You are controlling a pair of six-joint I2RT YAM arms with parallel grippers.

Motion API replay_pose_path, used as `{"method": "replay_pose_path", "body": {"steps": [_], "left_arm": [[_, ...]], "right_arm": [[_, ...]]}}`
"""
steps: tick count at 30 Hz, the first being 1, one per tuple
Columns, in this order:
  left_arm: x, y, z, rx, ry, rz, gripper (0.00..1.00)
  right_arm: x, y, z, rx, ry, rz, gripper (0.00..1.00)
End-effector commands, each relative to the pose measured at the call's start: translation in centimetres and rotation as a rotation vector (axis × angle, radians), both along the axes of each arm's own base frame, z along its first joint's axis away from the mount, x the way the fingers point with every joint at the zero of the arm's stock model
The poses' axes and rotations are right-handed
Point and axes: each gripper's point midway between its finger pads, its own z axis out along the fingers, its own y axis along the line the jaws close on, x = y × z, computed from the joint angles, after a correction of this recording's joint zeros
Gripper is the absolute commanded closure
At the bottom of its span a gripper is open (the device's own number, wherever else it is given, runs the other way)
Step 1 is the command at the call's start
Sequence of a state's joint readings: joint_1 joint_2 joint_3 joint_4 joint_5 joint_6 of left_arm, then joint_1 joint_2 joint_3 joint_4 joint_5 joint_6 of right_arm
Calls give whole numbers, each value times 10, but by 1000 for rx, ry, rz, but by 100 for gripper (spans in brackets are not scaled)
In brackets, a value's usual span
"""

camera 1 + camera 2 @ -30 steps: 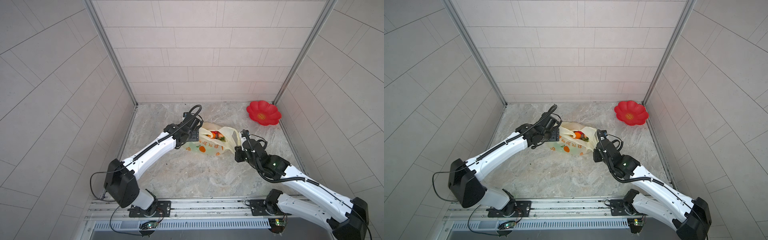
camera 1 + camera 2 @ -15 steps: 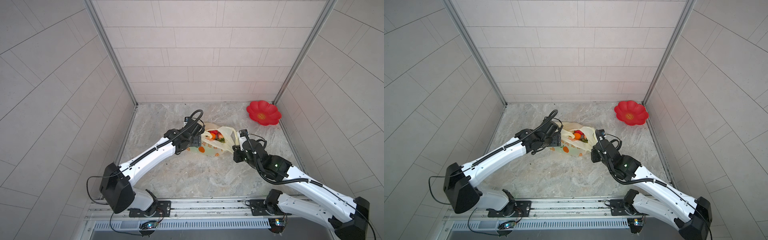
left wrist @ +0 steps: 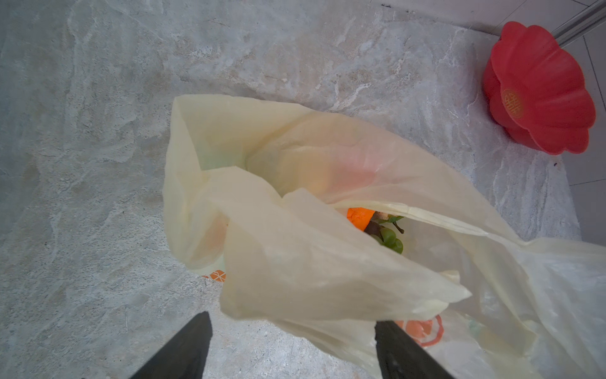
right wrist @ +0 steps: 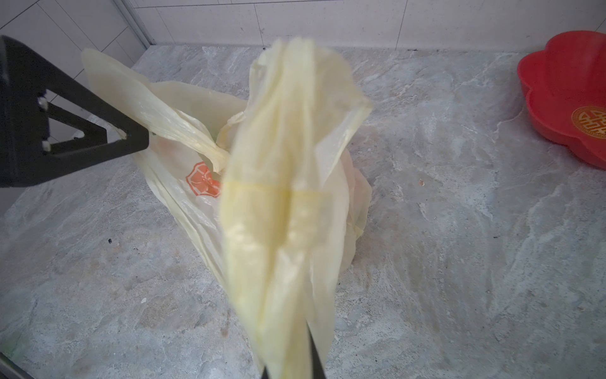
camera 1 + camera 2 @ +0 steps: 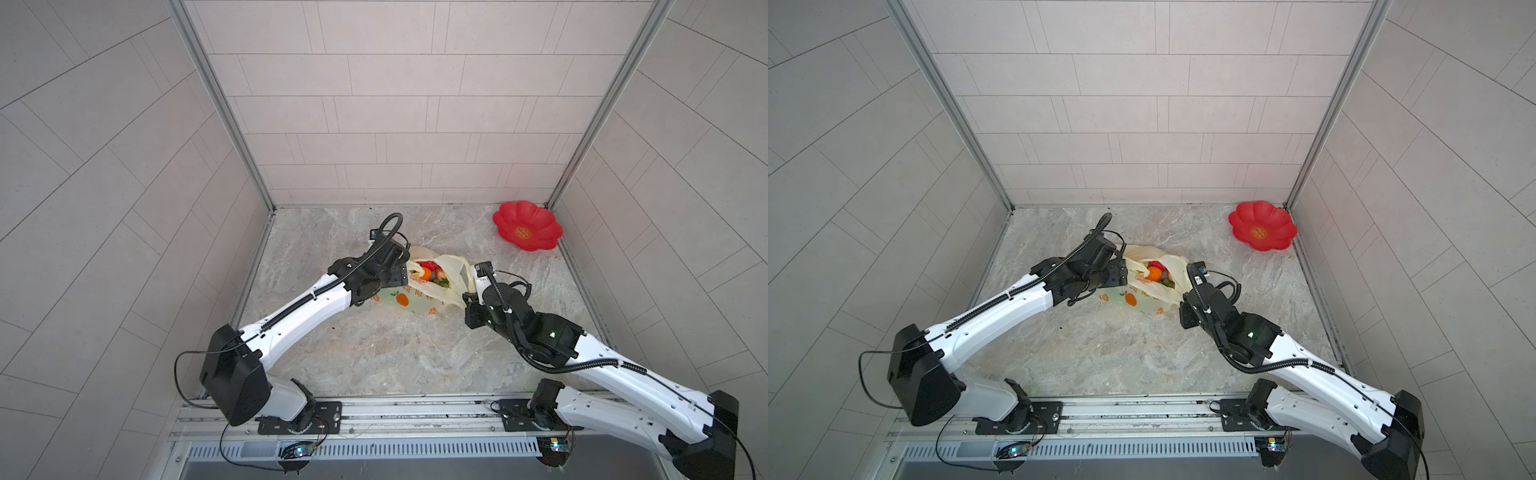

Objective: Take fruits out of the plastic bag
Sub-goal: Spread open the plastic bag at the top-center of the table.

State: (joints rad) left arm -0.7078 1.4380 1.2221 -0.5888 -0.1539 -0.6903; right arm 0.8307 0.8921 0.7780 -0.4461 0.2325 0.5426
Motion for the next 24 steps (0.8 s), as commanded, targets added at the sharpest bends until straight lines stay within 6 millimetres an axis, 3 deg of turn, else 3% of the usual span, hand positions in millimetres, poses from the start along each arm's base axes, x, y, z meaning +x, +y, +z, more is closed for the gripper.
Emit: {"method": "replay_pose_path", "body": {"steps": [1,8,16,20,24], "left_arm": [[8,6,-16,28,30,43,16],[31,39,-40,80,54,146,19],[26,89,-76,-23,118,284,39],[14,101,-94,-146,136,324,53],[1,111,-116,-198,175,360,54]], "right_arm": [[0,-2,8,-5,-20,-11,100],[-2,-6,9,-11,-32,-14,100],[5,-20,1,-56,-38,-97,100],[9,-16,-20,-20,0,-95,100],[17,-15,-63,31,110,-121,100]]}}
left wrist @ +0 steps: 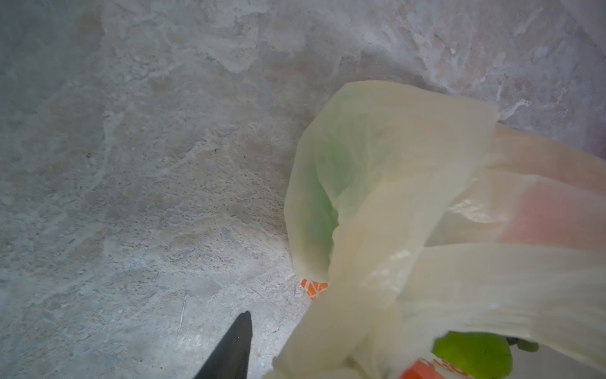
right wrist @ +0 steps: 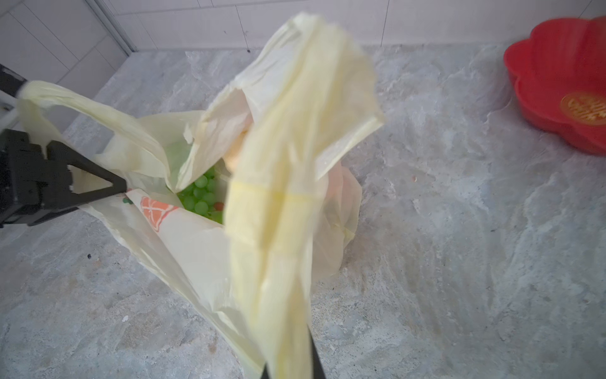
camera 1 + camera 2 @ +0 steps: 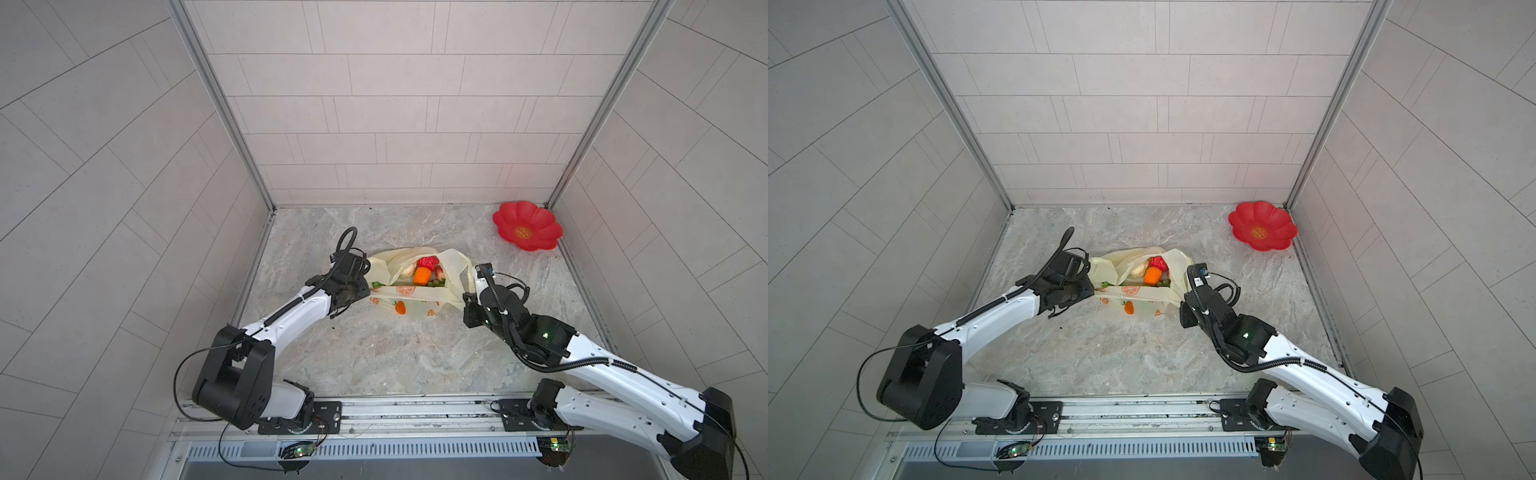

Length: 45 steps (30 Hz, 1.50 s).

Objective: Take fruits out of the plastic bag
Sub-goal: Spread open the plastic bag at the top-center of the table.

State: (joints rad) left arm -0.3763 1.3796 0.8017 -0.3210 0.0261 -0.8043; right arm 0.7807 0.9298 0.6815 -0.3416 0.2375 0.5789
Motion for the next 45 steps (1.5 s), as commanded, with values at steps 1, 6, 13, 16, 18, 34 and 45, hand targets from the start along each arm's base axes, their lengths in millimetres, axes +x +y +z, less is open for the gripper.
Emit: {"method": "replay_pose_path", "body": {"steps": [1,6,13,16,18,34,45], "left_arm": [[-2,8,-12,-53,9,48,54],[-14,17,-32,-85,87,49,52],[-36,27,8,2,11,-5,28],[-57,36,28,97,-23,-21,24],[-70,42,41,166,-51,-44,22],[-73,-84,121,375,-292,-656,30],[-12,-88,67,628,-125,-522,32]], "right_arm": [[4,-8,-44,44,117,-58,100],[10,-21,-63,78,185,-118,100],[12,-19,-55,57,182,-98,100],[10,-18,-57,43,187,-88,100],[14,-12,-44,52,160,-78,100],[12,-8,-27,34,117,-65,100],[5,-11,-18,32,85,-55,100]]}}
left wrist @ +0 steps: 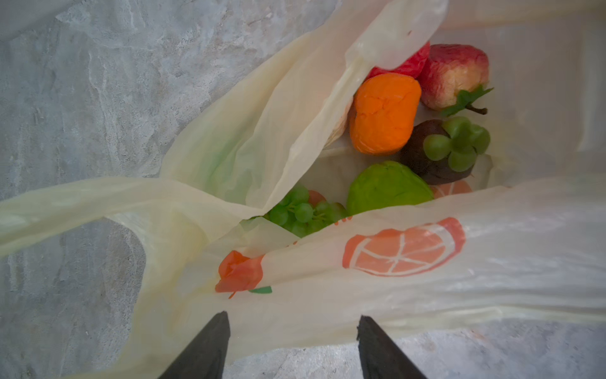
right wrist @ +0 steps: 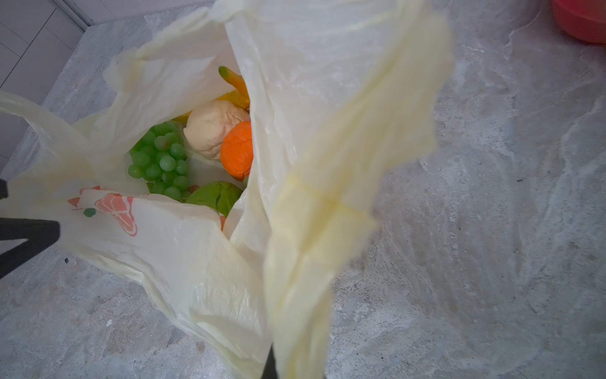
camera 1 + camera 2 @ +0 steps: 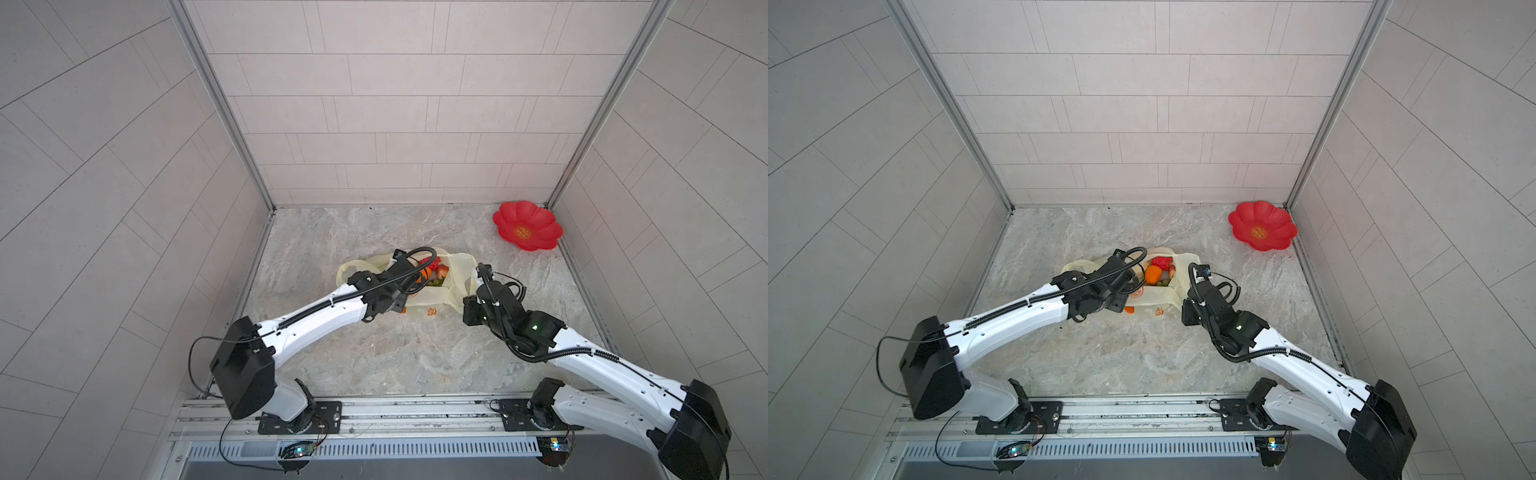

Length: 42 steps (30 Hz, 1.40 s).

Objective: Take fruits out of the plastic bag
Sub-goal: Spread open the plastic bag at the top-center of the table.

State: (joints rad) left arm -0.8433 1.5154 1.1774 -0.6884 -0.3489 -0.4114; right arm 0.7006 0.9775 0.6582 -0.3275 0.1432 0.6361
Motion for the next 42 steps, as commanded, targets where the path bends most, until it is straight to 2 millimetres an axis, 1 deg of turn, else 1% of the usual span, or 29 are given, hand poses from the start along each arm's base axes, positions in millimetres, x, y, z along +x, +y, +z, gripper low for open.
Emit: {"method": "replay_pose_path", "body": {"steps": [1,3,7,10,13,14,17,21,23,24,28,31,35,38,42], "left_arm": [[24,16,0,65,-44,96,32],[35,22,-8,71,-37,138,32],[51,23,-14,62,-53,173,32],[65,27,-23,27,-40,214,35],[75,24,-21,-26,-53,227,35],[77,19,-18,-47,-55,214,34],[78,5,-8,-101,-56,178,32],[71,-3,1,-129,-65,148,26],[69,-6,-1,-127,-62,145,22],[69,-7,-5,-118,-54,151,22],[76,5,-21,-32,-39,227,20],[82,16,-27,5,-43,278,20],[90,28,-28,29,-57,316,20],[97,37,-27,30,-68,343,20],[112,42,-24,-3,-83,356,30]], "right_arm": [[-2,-5,6,-19,-12,-8,100],[-3,-5,7,-20,-15,-6,100],[-4,-4,7,-12,-20,1,100],[-5,-3,6,-5,-24,10,100],[-7,-3,4,-7,-24,12,100],[-7,-3,2,-12,-19,13,100],[-9,-3,-2,-25,-7,21,100],[-9,-4,-1,-29,-12,21,100],[-9,-5,1,-25,-17,17,100],[-9,-5,1,-21,-18,15,100],[-10,-5,3,-19,-21,13,100],[-11,-7,4,-27,-21,13,100],[-13,-14,5,-45,-28,-2,100],[-13,-14,4,-47,-29,-4,100],[-13,-15,0,-58,-19,-7,100]]}}
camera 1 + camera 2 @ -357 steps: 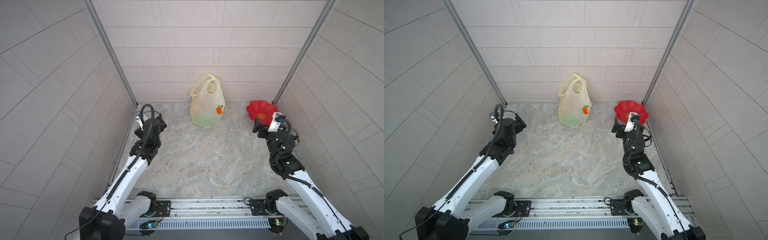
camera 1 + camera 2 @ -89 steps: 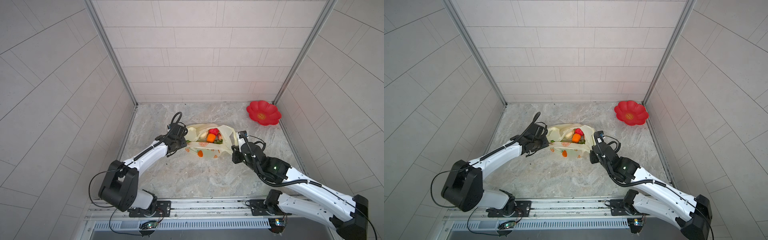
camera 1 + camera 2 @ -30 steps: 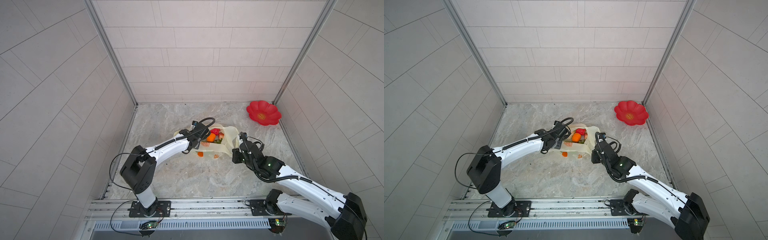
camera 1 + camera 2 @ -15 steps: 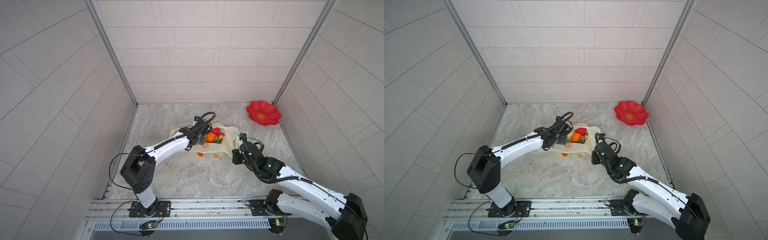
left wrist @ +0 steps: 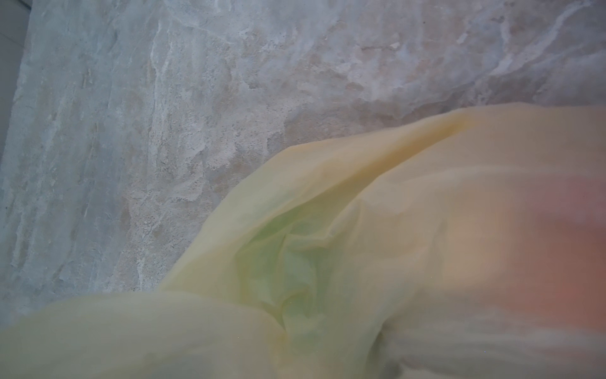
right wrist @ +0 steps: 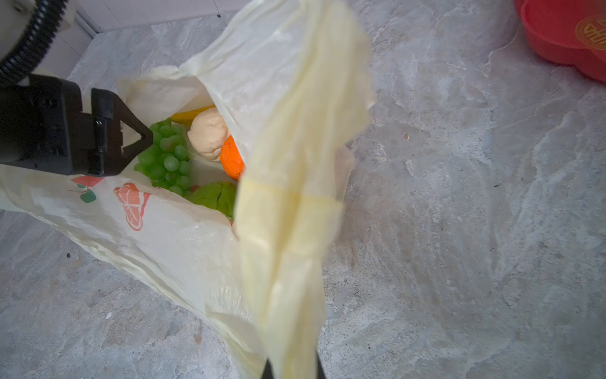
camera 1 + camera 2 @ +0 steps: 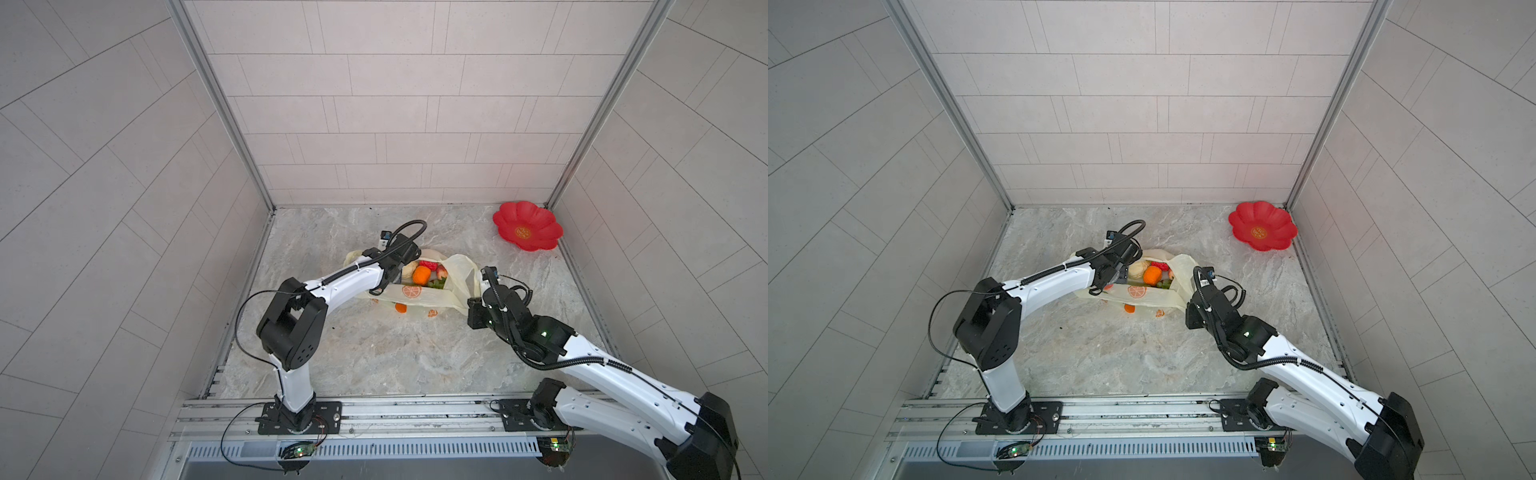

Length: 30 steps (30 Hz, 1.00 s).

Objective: Take fruits out of the plastic bag
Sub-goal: Spread open the plastic bag at the top-center of the table.

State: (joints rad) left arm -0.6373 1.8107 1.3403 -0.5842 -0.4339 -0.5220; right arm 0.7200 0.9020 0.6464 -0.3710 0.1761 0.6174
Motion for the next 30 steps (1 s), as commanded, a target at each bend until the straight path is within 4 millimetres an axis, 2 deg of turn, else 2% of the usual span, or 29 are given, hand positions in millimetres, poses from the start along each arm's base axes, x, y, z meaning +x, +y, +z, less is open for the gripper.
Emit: {"method": "replay_pose_path", "body": {"steps": [1,5,9,11,14,16,18,20,23,27,29,30], "left_arm": [[19,6,16,-12,-56,28,34],[33,5,24,-53,-72,27,59],[45,4,28,-154,-51,24,91],[44,1,40,-198,-57,9,100],[31,-1,68,-277,-88,-12,100],[15,4,87,-336,-119,-13,100],[-2,12,96,-388,-140,-4,100],[-18,18,95,-433,-142,1,100],[-40,18,81,-487,-105,-19,100],[-53,19,59,-512,-72,-20,100],[-53,17,55,-511,-62,-28,100],[-51,12,54,-516,-53,-46,100]], "right_arm": [[-4,-8,-9,-42,15,-15,100],[-4,-10,-11,-55,14,-19,100],[-2,-9,-12,-59,10,-14,100],[-5,-10,-27,-80,31,-8,100],[0,-9,-38,-109,44,-12,100],[5,-10,-46,-137,59,-15,100],[11,-14,-53,-134,83,-40,100],[19,-17,-58,-88,116,-67,100],[30,-16,-58,-53,134,-77,100],[40,-8,-42,-52,120,-66,100],[39,-11,-31,-79,108,-65,88],[38,-13,-22,-98,88,-64,76]]}}
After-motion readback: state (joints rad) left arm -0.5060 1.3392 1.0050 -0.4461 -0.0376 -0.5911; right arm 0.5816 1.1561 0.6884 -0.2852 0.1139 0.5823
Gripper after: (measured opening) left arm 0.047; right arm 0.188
